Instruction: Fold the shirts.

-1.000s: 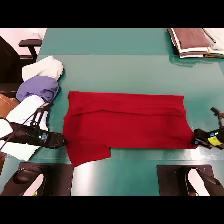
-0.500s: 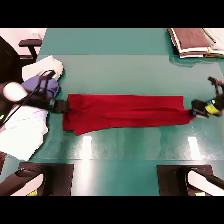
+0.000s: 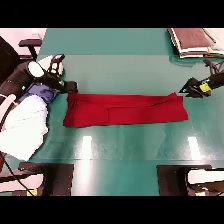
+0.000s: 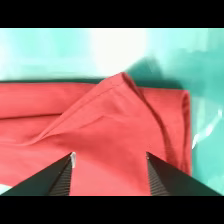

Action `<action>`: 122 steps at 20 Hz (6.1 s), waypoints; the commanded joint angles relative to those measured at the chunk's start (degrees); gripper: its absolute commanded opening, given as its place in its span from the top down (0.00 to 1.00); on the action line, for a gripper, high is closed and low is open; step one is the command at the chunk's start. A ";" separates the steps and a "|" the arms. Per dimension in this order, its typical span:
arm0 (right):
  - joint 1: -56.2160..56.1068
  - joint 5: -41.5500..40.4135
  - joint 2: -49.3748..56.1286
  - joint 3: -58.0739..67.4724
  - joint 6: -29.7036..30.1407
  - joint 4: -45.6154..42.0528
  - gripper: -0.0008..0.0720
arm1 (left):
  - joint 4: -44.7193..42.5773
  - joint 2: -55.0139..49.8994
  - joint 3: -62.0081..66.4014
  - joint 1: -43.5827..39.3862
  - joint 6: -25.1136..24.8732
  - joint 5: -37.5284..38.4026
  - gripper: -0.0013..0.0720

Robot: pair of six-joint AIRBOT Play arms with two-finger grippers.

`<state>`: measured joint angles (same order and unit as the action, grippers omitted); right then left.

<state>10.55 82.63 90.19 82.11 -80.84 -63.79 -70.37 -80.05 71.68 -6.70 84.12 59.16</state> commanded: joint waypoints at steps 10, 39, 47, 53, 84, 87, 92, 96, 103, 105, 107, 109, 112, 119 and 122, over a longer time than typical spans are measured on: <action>11.72 -1.97 7.04 -15.65 10.93 14.73 0.20 | 12.72 -2.67 5.40 -7.37 -1.33 1.88 0.95; -28.85 -2.75 -9.75 19.08 2.43 29.66 0.97 | 6.43 -22.05 30.45 -18.08 5.92 3.58 0.95; -54.42 -17.03 4.46 19.10 7.37 29.62 0.53 | -5.81 4.50 30.45 1.66 4.81 8.33 0.95; -55.65 -12.26 8.63 17.53 7.69 23.89 0.39 | -6.12 9.40 30.42 4.72 3.93 10.60 0.95; -21.90 -11.17 9.81 11.13 1.51 12.50 0.97 | -4.48 3.87 29.44 -15.32 3.98 9.99 0.95; -7.72 -12.22 -0.48 4.20 -0.81 5.92 0.97 | -4.44 3.87 29.46 -17.62 4.00 8.79 0.95; 18.99 -14.25 -12.07 -3.21 -1.86 2.19 0.97 | -4.17 3.87 29.46 -17.92 4.68 8.00 0.95; 35.58 -17.03 -17.73 -9.92 -2.73 2.21 0.97 | -4.17 3.87 29.46 -17.92 5.97 6.16 0.95; 42.40 -15.72 -23.82 -21.55 -2.73 2.12 0.97 | -4.22 3.87 29.46 -17.90 5.90 5.99 0.95; 40.76 -12.90 -24.96 -22.86 -2.71 -2.12 0.81 | -4.22 3.87 29.46 -17.90 5.88 6.01 0.95; 39.91 -9.20 -25.31 -21.24 -2.75 -11.37 0.17 | -4.22 3.89 29.46 -17.90 5.86 6.19 0.95; 39.89 -6.36 -25.59 -18.10 -5.60 -16.63 0.16 | -4.22 3.87 29.46 -17.90 5.84 6.27 0.95; 37.64 -6.16 -28.30 -14.49 -6.12 -12.81 0.16 | -4.22 3.87 29.46 -17.90 5.86 6.19 0.95; 12.17 -9.31 -35.30 -13.99 -6.10 -4.90 0.18 | -4.17 3.89 29.46 -17.90 5.90 5.77 0.95; 1.29 -9.81 -35.23 -13.99 -6.10 -4.94 0.57 | -4.09 3.89 29.46 -17.90 5.90 5.77 0.95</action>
<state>21.58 73.65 55.68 67.99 -86.89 -69.41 -74.63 -76.16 101.12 -24.58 90.02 64.95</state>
